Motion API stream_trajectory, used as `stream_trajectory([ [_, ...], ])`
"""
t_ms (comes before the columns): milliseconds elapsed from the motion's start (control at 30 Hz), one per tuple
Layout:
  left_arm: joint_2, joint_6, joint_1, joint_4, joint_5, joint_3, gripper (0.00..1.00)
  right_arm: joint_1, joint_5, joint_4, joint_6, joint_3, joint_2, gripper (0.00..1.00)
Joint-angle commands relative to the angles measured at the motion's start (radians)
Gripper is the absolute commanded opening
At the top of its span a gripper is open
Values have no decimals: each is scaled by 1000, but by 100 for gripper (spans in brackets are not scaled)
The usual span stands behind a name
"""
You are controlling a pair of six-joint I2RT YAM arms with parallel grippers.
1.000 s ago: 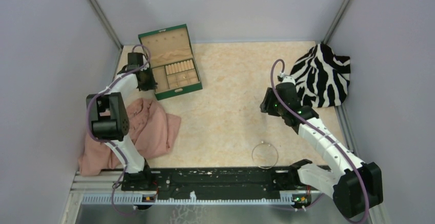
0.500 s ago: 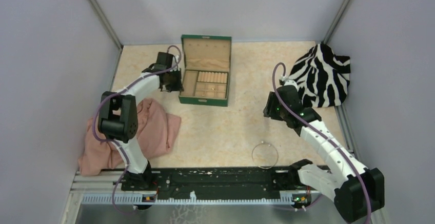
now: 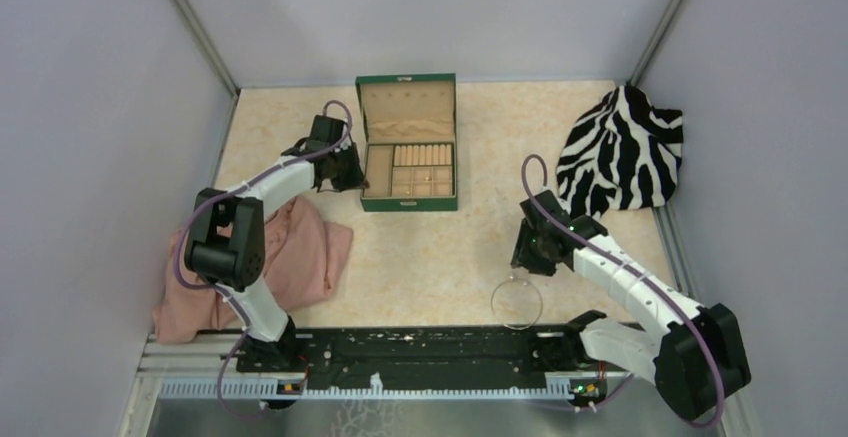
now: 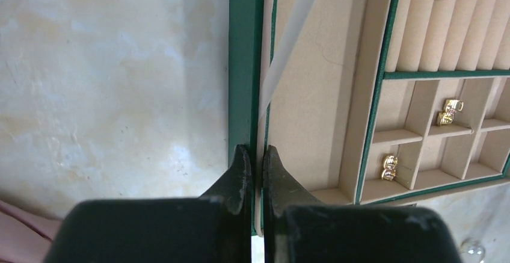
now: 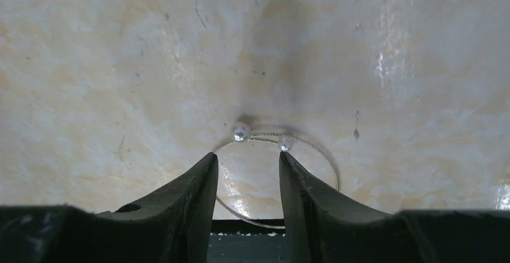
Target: Organize the mixed jewelry
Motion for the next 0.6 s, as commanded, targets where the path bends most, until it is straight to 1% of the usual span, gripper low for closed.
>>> stream_trajectory([
  [0, -57, -200, -38, 71, 31, -82, 0, 58, 13, 6, 97, -29, 7, 42],
  [133, -42, -201, -53, 77, 45, -70, 0, 117, 23, 50, 107, -43, 54, 41],
  [167, -37, -192, -53, 61, 48, -55, 5, 130, 29, 62, 106, -42, 64, 41],
  [233, -28, -171, -53, 24, 41, -23, 22, 141, 42, 80, 99, -40, 87, 41],
  [300, -32, -148, -53, -8, 30, -2, 35, 143, 57, 90, 94, -40, 108, 40],
  [367, -52, -130, -53, -31, 20, 11, 42, 144, 71, 102, 89, -40, 127, 39],
  [567, -130, -103, -53, -71, 14, 8, 47, 145, 96, 134, 66, -34, 177, 33],
])
